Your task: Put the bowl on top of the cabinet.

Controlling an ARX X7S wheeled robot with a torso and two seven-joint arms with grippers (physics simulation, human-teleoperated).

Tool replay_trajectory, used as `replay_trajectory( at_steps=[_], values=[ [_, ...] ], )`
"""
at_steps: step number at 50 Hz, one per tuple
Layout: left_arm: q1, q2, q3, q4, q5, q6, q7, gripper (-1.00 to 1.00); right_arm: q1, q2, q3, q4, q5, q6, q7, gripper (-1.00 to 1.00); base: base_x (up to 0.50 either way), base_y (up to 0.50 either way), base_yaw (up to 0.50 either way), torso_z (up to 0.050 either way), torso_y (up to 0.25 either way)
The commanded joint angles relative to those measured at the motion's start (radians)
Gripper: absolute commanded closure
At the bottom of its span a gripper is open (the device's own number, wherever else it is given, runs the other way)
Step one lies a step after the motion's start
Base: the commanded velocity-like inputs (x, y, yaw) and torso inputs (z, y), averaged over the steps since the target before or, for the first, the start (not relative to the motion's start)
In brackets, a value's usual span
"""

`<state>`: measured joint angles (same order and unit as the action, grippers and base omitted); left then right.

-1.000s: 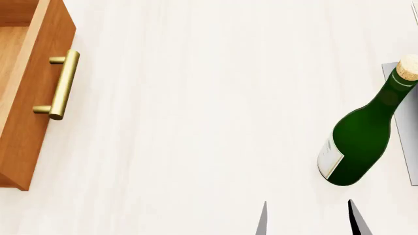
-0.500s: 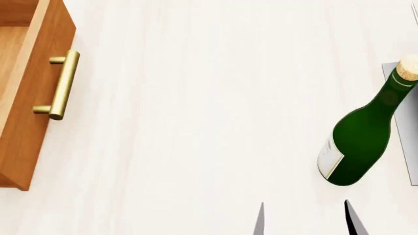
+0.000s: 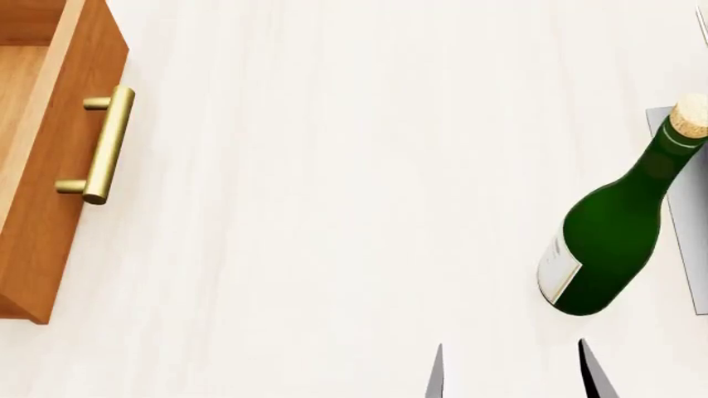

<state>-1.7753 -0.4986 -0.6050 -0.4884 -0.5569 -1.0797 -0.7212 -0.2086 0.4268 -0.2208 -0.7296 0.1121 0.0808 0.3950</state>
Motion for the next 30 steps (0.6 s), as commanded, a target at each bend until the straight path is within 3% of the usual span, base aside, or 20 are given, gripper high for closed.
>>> replay_trajectory(
  at_steps=[1, 11, 12, 30],
  values=[
    [0.051, -0.017, -0.066, 0.037, 0.176, -0.071, -0.022, 1.0, -0.006, -0.018, 0.031, -0.007, -0.001, -0.004, -0.029, -1.0, 0.0, 0.0, 0.0, 0.0, 0.0],
    [0.061, -0.011, -0.059, 0.032, 0.182, -0.062, -0.025, 1.0, -0.006, -0.015, 0.029, -0.006, 0.0, -0.006, -0.027, -1.0, 0.0, 0.0, 0.0, 0.0, -0.002],
    [0.053, -0.013, -0.041, 0.01, 0.184, -0.069, -0.016, -1.0, -0.005, -0.015, 0.03, -0.005, 0.002, -0.006, -0.027, -1.0, 0.0, 0.0, 0.0, 0.0, 0.0],
    [0.028, 0.004, 0.02, 0.001, 0.19, -0.083, -0.01, -1.0, -0.005, -0.009, 0.027, -0.003, 0.006, -0.009, -0.025, -1.0, 0.0, 0.0, 0.0, 0.0, -0.003]
  ],
)
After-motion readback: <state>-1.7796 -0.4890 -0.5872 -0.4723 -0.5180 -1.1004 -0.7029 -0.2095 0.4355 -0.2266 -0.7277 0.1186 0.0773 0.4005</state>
